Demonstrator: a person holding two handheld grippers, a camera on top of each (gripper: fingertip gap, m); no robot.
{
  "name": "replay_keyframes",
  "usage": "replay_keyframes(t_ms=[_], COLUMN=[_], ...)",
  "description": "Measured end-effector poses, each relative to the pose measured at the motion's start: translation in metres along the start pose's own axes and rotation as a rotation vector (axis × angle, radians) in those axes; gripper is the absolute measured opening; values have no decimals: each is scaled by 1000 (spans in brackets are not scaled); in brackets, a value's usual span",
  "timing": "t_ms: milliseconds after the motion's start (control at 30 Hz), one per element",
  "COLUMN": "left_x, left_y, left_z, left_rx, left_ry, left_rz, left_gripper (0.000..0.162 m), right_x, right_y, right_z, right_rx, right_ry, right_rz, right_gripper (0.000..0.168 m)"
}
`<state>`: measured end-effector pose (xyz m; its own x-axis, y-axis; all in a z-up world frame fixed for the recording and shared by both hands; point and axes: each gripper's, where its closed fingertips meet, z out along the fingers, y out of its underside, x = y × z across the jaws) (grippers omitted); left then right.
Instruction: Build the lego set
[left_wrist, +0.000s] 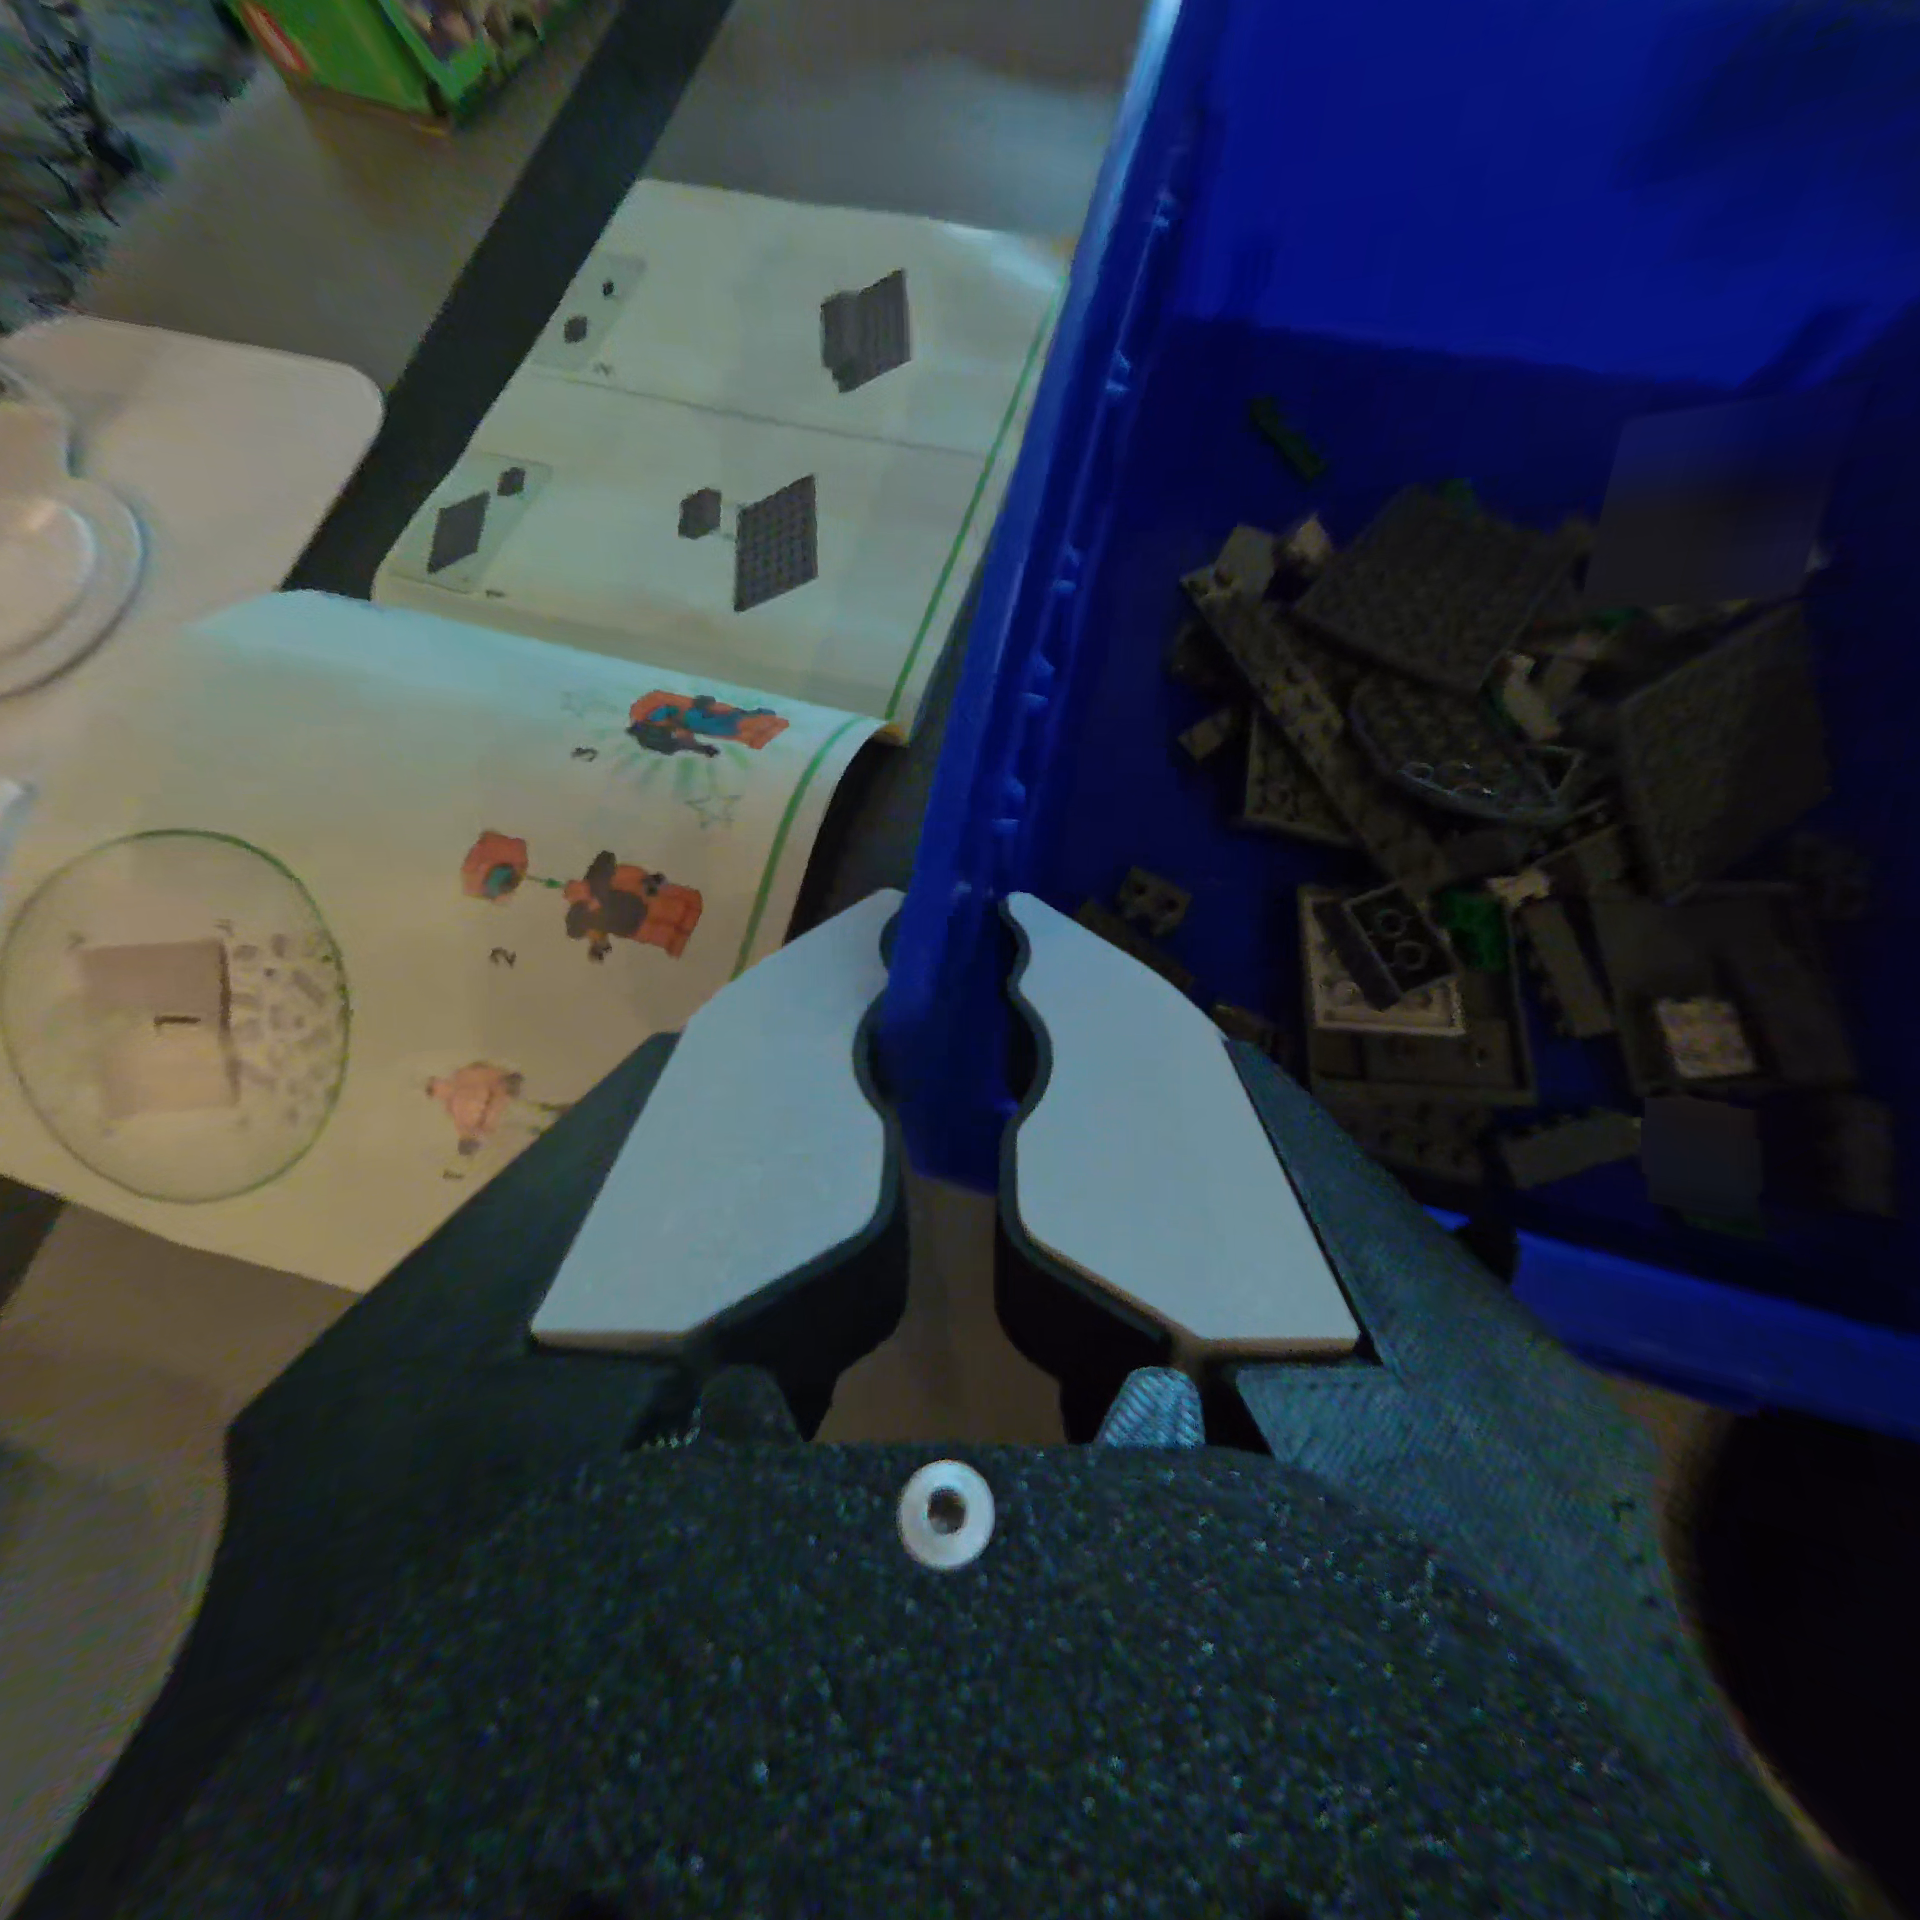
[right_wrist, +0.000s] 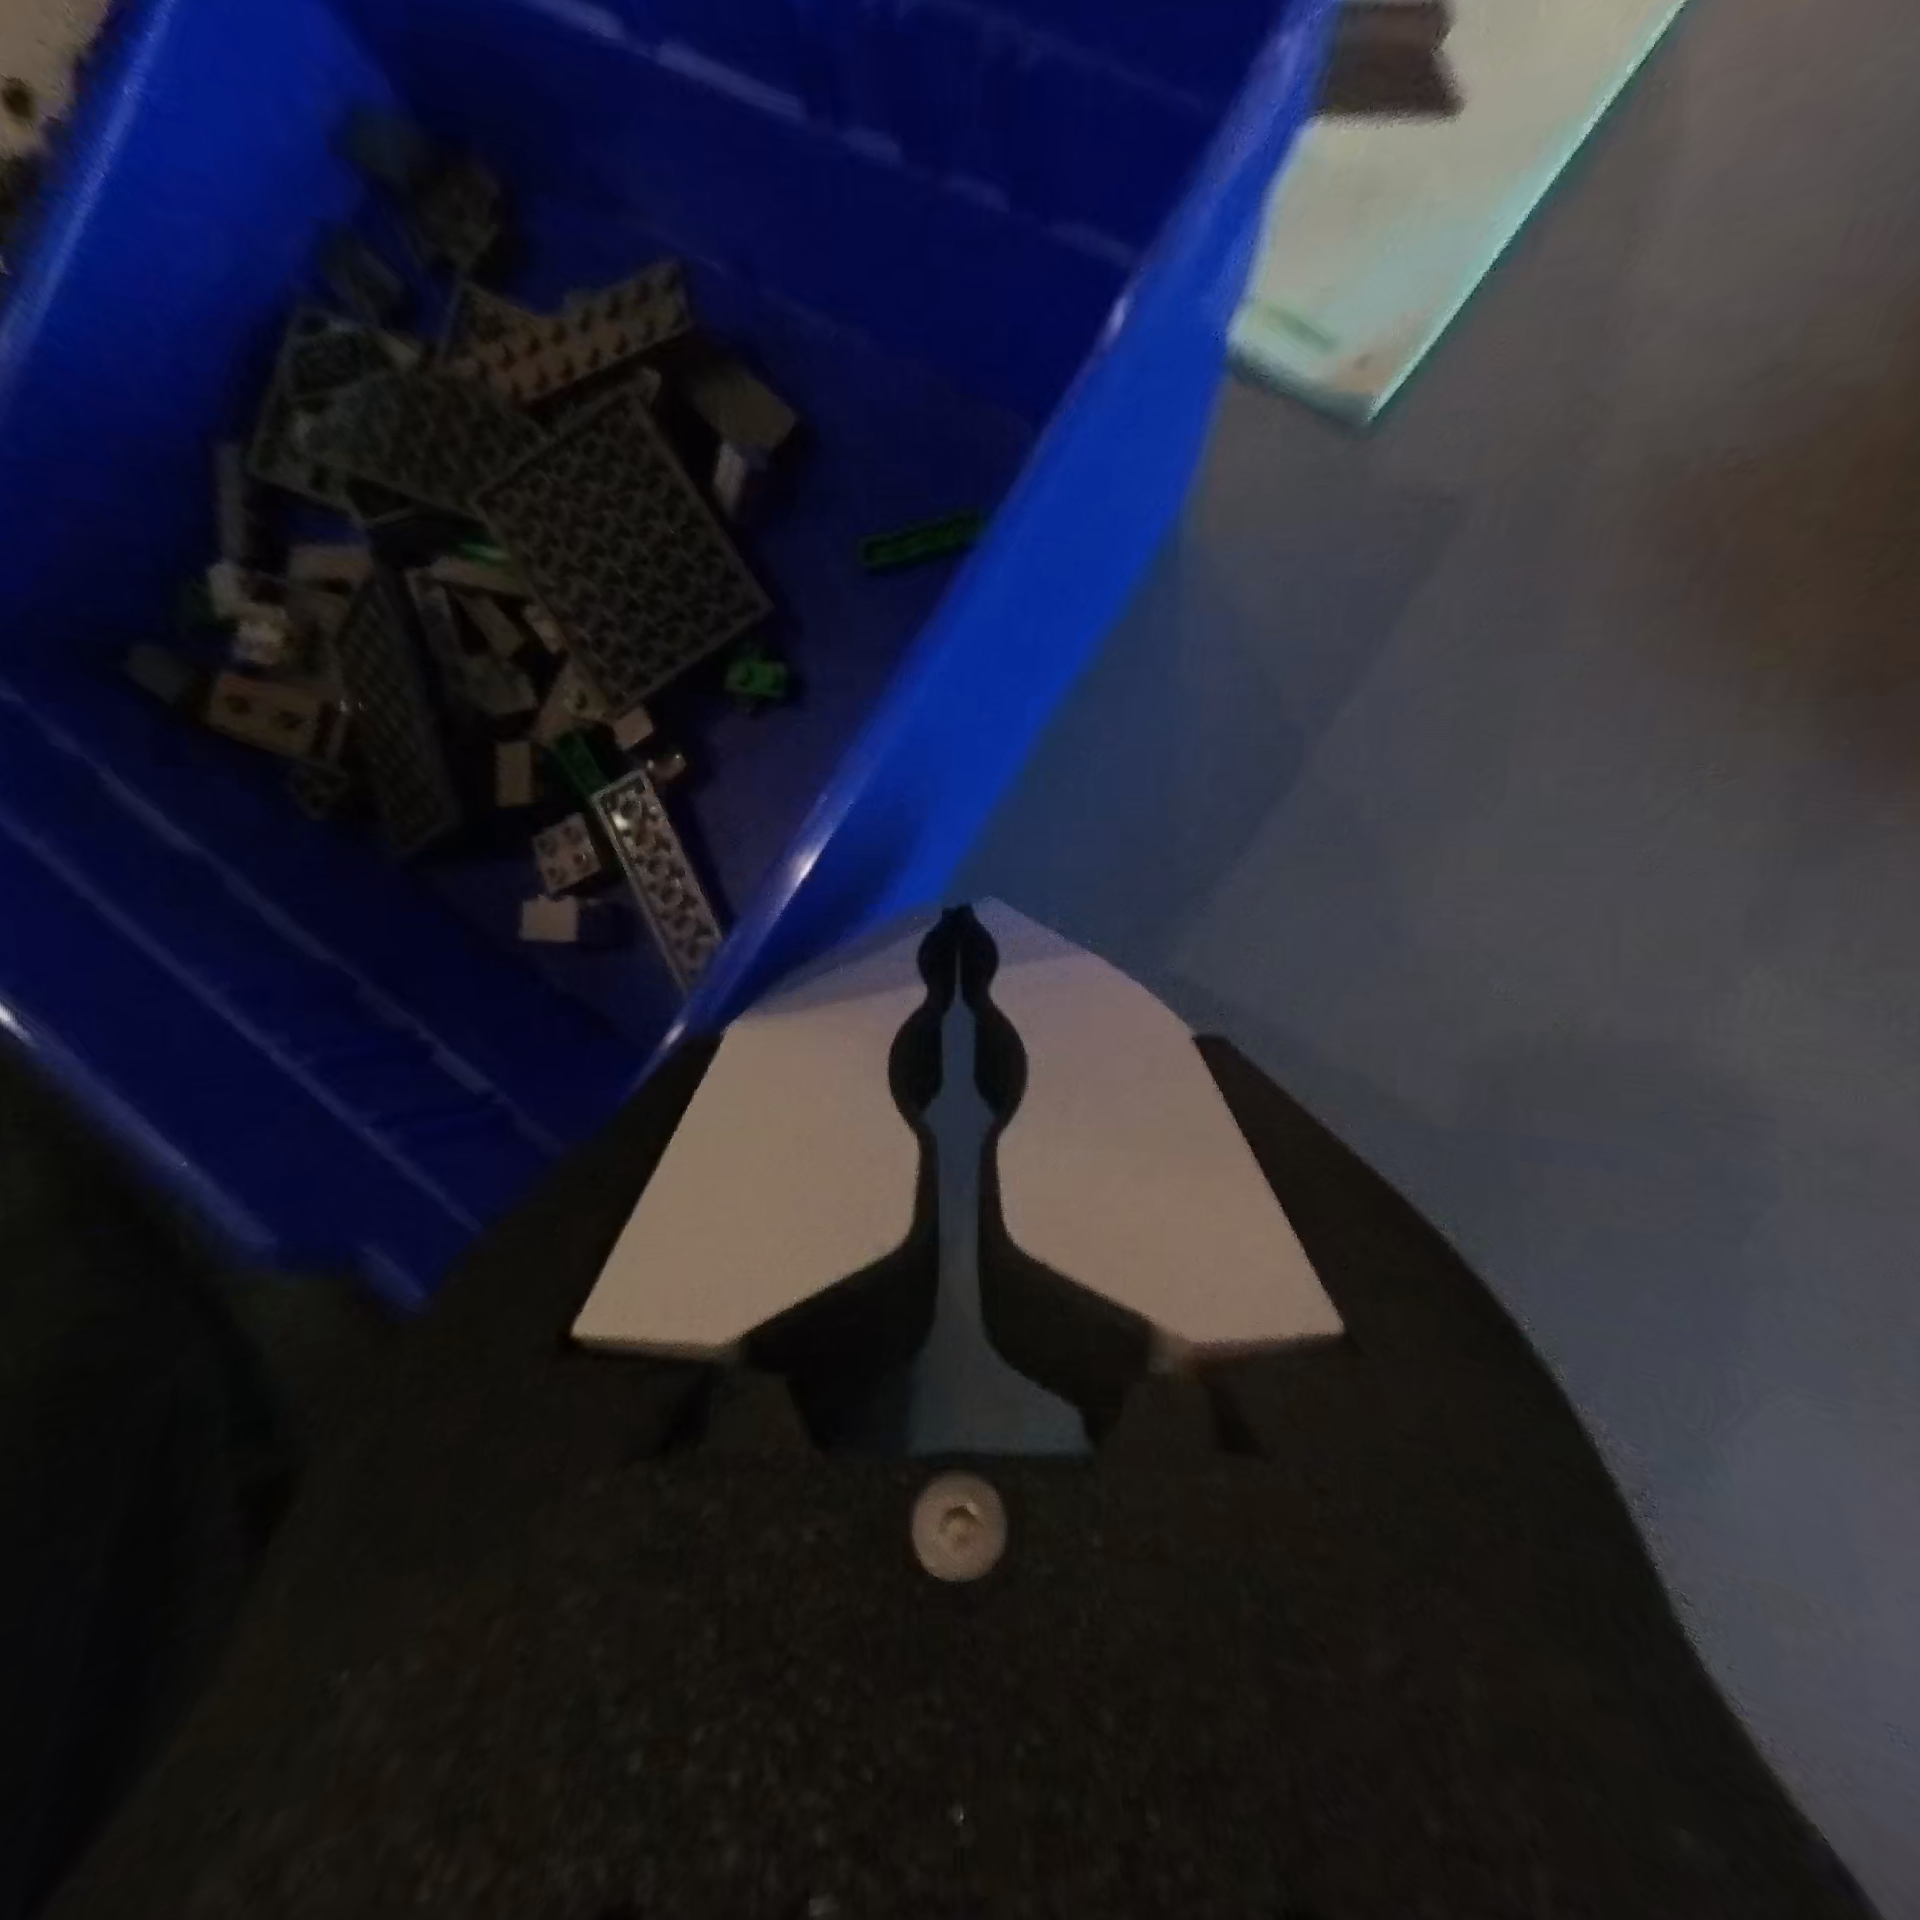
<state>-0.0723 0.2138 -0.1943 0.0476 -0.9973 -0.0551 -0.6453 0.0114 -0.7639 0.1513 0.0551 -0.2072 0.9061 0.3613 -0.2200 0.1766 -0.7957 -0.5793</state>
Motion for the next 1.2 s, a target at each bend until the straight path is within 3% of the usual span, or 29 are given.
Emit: replay_keyframes(t_ms=[367,533,633,700,867,1200], left_x=[20,26,31,34,45,74], left_y=[11,7,4,3,4,11], left_z=[-10,-18,-23,-25,-34,-86], left_rx=[19,39,62,76,101,156], left_ry=[52,18,-5,-24,-80,-282], left_rz=[-38,-47,-81,-101,-172,-327], left_gripper=[3,3,4,4,4,4], right_x=[25,19,-3,-12,-10,-17], right_y=[-18,-19,-13,-2,-1,-38], right_z=[-42,-59,-56,-38,-27,-17], right_rx=[173,233,229,167,133,28], right_ry=[9,-97,-175,-136,-28,-6], right_rz=[84,145,143,110,41,-156], right_gripper=[56,62,61,55,11,3])
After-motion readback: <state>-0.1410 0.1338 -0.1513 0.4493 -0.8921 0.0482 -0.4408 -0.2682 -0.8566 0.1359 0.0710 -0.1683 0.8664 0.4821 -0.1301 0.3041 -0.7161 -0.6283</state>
